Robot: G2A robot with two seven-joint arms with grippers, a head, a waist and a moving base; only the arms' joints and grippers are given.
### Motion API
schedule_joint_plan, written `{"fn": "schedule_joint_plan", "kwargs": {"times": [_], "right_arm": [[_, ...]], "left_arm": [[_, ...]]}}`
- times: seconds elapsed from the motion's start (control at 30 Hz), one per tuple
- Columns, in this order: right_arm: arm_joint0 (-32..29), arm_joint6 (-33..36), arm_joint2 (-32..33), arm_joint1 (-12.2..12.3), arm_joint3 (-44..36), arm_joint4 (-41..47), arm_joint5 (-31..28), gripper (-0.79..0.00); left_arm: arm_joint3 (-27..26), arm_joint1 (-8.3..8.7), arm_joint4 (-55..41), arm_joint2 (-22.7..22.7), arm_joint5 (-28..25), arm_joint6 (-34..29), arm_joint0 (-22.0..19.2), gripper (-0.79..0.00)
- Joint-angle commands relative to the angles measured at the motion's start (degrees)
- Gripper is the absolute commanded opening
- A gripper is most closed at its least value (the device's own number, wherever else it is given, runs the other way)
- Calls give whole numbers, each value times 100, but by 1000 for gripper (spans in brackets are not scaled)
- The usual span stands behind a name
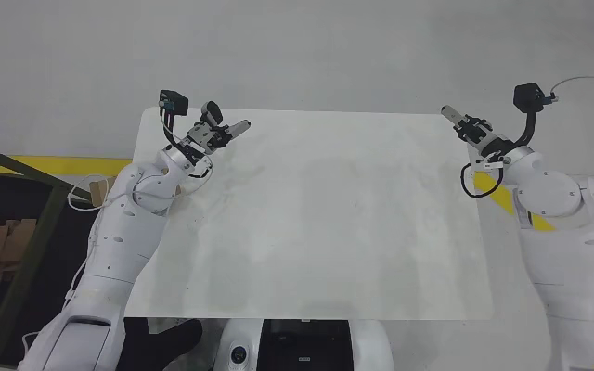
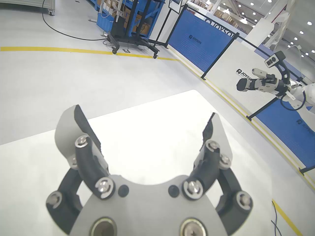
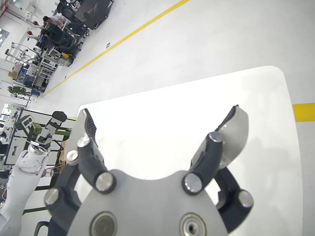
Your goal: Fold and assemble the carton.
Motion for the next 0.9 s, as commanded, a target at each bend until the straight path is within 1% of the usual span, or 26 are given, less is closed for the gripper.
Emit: {"fn": "schedule_joint_plan", "kwargs": {"times": [0.0, 0.73, 0.8, 0.87], "right_arm": [[0, 0, 0, 0, 0, 0, 0, 0], [0, 0, 0, 0, 0, 0, 0, -1], [0, 0, 0, 0, 0, 0, 0, 0], [0, 0, 0, 0, 0, 0, 0, 0]], "left_arm": [[0, 0, 0, 0, 0, 0, 0, -1], [0, 0, 0, 0, 0, 0, 0, -1], [-15, -2, -43, -21, 95, 17, 34, 0], [-25, -15, -393, -82, 361, -68, 72, 0]]}}
